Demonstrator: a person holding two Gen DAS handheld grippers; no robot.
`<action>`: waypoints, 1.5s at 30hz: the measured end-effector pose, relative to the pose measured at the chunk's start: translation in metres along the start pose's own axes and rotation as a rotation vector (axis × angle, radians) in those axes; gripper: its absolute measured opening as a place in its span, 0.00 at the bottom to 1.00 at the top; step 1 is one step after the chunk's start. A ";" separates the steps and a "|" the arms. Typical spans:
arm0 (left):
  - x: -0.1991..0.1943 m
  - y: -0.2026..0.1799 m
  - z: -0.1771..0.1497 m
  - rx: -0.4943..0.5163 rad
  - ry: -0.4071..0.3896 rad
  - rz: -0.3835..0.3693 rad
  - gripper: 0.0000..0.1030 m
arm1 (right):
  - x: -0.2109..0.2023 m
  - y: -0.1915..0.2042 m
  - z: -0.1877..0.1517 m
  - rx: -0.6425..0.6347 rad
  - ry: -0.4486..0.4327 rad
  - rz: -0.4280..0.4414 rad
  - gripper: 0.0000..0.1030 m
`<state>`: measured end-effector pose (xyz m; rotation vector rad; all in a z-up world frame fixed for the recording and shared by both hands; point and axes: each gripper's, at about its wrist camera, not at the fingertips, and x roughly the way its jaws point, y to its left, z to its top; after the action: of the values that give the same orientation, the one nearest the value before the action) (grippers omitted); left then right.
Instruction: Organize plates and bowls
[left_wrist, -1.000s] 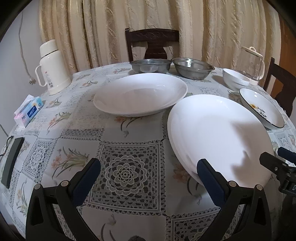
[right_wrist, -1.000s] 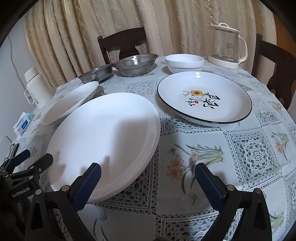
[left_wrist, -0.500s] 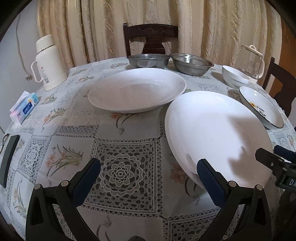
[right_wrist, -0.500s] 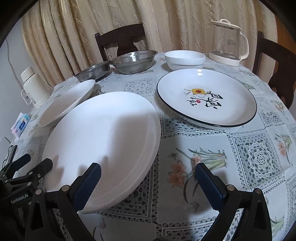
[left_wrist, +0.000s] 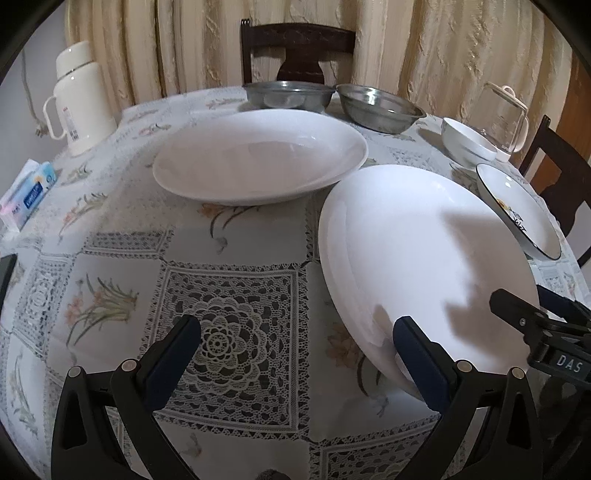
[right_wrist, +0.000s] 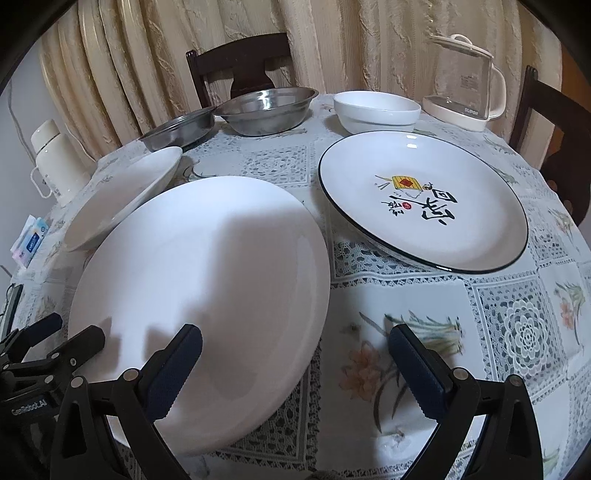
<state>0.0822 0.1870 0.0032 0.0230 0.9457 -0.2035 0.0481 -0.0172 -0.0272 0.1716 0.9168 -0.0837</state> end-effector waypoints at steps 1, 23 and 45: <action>0.001 0.000 0.001 -0.005 0.007 -0.004 1.00 | 0.001 0.000 0.001 -0.001 0.000 -0.001 1.00; 0.018 -0.001 0.016 -0.028 0.045 -0.009 1.00 | 0.004 0.000 0.003 -0.028 0.008 -0.009 1.00; 0.022 0.001 0.030 -0.059 0.059 -0.153 1.00 | -0.001 -0.006 0.006 0.001 -0.008 0.088 0.99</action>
<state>0.1190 0.1814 0.0031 -0.0981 1.0127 -0.3179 0.0513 -0.0245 -0.0240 0.2125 0.9004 -0.0036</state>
